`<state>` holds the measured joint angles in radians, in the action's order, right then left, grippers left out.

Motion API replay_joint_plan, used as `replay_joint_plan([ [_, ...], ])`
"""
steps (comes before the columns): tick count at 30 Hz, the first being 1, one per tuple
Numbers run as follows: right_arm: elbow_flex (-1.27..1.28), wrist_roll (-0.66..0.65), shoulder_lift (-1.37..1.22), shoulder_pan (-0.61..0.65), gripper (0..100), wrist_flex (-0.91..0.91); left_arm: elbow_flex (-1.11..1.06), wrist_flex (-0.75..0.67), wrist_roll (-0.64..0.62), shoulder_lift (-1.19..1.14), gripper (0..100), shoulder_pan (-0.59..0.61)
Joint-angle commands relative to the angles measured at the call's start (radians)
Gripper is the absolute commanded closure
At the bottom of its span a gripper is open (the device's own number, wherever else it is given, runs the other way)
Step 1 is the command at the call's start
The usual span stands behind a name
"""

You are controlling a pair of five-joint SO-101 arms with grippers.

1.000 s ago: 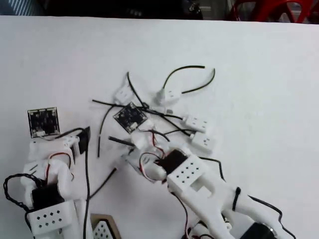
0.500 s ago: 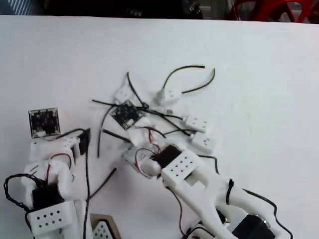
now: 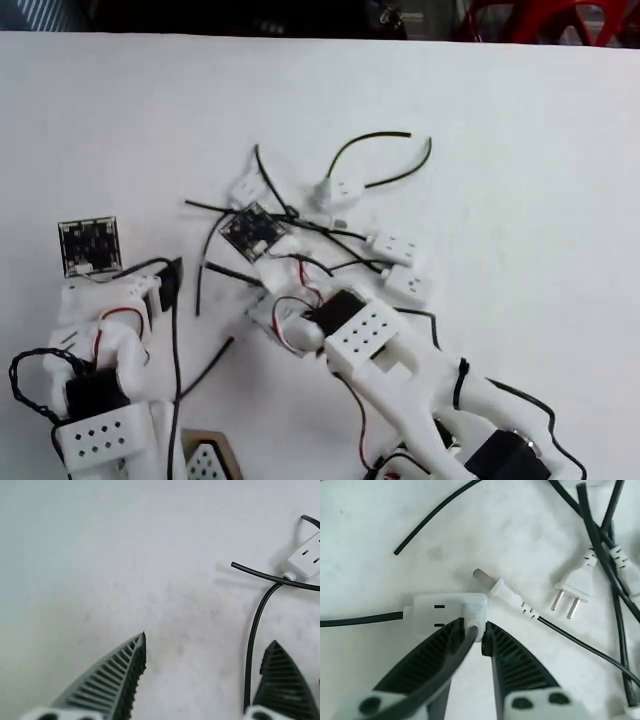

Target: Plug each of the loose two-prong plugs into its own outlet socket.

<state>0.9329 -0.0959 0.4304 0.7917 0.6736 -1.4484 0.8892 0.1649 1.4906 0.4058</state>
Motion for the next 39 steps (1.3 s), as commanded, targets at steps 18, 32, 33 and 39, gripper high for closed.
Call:
replay_joint_plan([
  [18, 0.009, -0.015, -0.001, 0.051, 98.1, 0.039, 0.006, -0.025, 0.006, 0.013, 65, 0.008],
  [32, -0.103, -0.015, -0.001, 0.031, 98.1, 0.139, 0.006, -0.025, 0.006, 0.013, 65, 0.008],
  [33, -0.118, -0.015, -0.002, 0.031, 98.1, 0.151, 0.006, -0.025, 0.006, 0.013, 65, 0.008],
  [39, -0.166, -0.015, -0.019, 0.031, 98.1, 0.193, 0.006, -0.025, 0.006, 0.013, 65, 0.008],
])
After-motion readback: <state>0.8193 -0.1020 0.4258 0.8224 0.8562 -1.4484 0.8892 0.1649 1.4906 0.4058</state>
